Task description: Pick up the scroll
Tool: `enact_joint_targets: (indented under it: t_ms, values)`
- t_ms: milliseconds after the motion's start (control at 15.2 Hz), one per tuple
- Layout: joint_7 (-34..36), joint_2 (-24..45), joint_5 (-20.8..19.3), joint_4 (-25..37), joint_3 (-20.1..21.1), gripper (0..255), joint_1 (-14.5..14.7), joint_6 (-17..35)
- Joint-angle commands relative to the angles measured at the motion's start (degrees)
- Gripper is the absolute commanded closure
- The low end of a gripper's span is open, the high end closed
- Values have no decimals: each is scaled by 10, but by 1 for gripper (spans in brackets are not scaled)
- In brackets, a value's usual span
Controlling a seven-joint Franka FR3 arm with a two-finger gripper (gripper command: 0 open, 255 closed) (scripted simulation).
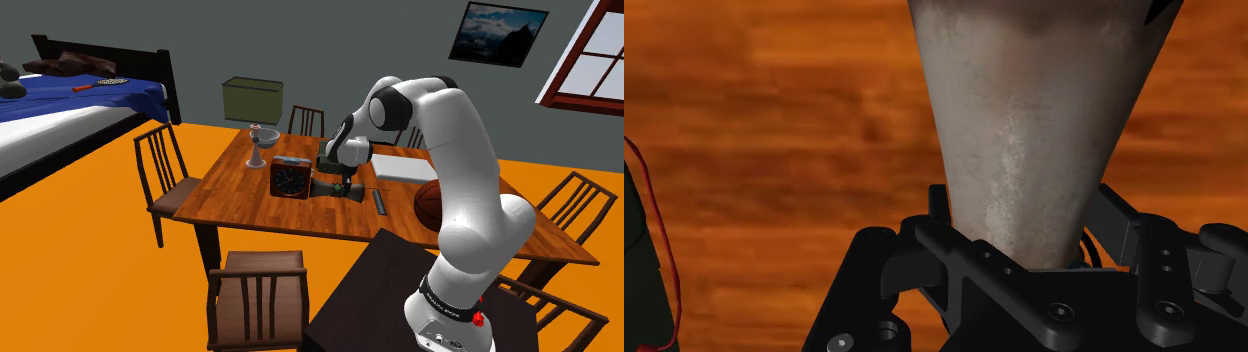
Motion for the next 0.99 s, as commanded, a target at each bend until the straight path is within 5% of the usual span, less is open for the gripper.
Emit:
enact_joint_targets:
  t_ms: [0,924]
  values:
    - [0,1,0,0,0,255,0,1]
    - [20,-80,-33,-23,-35,255,27,-58]
